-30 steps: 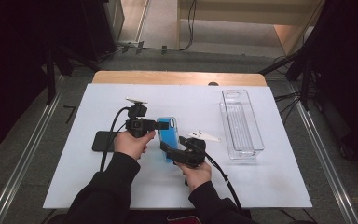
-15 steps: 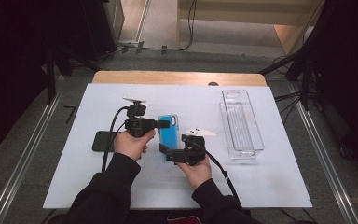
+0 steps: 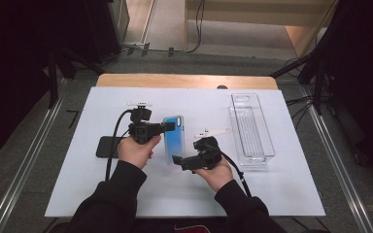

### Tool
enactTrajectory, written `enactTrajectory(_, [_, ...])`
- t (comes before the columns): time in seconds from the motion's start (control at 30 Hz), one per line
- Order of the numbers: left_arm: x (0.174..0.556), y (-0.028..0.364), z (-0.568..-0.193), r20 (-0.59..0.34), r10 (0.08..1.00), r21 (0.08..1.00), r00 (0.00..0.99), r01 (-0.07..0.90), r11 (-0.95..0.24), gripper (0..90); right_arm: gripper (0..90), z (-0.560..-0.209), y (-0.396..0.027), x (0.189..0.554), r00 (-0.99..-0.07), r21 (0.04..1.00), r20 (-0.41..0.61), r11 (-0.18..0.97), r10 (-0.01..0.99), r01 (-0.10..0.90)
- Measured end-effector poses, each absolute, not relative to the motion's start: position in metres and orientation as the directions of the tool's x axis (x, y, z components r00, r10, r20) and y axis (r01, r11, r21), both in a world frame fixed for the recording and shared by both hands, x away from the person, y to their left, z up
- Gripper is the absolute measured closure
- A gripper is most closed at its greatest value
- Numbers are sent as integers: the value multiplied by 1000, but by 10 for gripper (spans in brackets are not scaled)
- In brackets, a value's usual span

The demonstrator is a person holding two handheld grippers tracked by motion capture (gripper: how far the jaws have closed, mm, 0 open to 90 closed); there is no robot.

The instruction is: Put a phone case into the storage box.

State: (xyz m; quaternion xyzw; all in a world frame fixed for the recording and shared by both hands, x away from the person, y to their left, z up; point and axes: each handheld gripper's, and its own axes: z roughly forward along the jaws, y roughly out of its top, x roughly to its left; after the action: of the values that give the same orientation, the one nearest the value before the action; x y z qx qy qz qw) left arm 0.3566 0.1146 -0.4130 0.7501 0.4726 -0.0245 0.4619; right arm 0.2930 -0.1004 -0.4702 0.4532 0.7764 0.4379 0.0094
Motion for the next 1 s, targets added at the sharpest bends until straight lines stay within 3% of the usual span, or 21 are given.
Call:
enactTrajectory(0.43, [349, 115, -417, -399, 677, 773, 619, 624, -116, 808, 0, -463, -112, 291, -675, 711, 337, 292, 657, 640])
enactTrajectory(0.8, [339, 111, -424, -316, 672, 863, 670, 497, -89, 808, 0, -460, -121, 292, -637, 742, 312, 238, 705, 626])
enactTrajectory(1.0, [334, 108, -426, -342, 653, 867, 676, 495, -58, 808, 0, -458, -121, 292, -607, 760, 296, 203, 737, 618])
